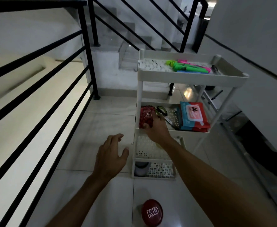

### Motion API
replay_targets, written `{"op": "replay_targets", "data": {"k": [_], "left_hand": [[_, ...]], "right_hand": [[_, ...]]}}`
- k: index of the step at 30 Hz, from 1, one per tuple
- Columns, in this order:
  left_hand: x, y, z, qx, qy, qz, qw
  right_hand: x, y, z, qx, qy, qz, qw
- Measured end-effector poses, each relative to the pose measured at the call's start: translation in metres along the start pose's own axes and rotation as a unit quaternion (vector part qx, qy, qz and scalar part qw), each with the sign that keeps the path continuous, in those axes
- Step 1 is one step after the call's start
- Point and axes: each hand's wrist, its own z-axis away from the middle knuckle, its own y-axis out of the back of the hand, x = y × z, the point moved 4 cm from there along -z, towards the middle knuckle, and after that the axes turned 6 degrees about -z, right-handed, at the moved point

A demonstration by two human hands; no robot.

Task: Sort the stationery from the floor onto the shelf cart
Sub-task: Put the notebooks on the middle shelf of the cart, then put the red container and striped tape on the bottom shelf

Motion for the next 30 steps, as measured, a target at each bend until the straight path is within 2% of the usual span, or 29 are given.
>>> {"op": "replay_targets", "data": {"k": [2,4,6,8,10,13,21,25,30], "left_hand": [[0.003,-0.001,0.006,-0.011,-0.009,-0.013,1.000],[0.006,-0.005,0.017,-0.022,-0.024,-0.039,0.999],[0.006,-0.010,0.029,-0.030,-0.033,-0.062,0.997],[0.007,-0.019,0.047,-0.035,-0.040,-0.078,0.996],[0.007,-0.031,0.072,-0.045,-0.038,-0.081,0.995],[0.006,-0.050,0.116,-0.058,-0.041,-0.080,0.994],[-0.014,-0.092,0.260,-0.112,-0.048,-0.114,0.986],[-0.019,-0.102,0.309,-0.131,-0.046,-0.134,0.981],[-0.017,-0.120,0.327,-0.156,-0.046,-0.154,0.975]], "right_hand": [[0.004,0.005,0.019,0.048,0.031,0.019,0.998],[0.008,0.012,0.046,0.125,0.097,0.036,0.987],[0.017,0.017,0.075,0.166,0.151,0.035,0.974],[0.035,0.017,0.104,0.153,0.180,0.031,0.971],[0.061,0.011,0.135,0.108,0.183,0.032,0.977],[0.107,-0.001,0.183,0.059,0.137,0.041,0.988],[0.240,-0.032,0.323,-0.013,-0.034,0.067,0.997],[0.277,-0.033,0.373,-0.029,-0.070,0.078,0.994],[0.305,-0.022,0.395,-0.023,-0.097,0.092,0.991]]}}
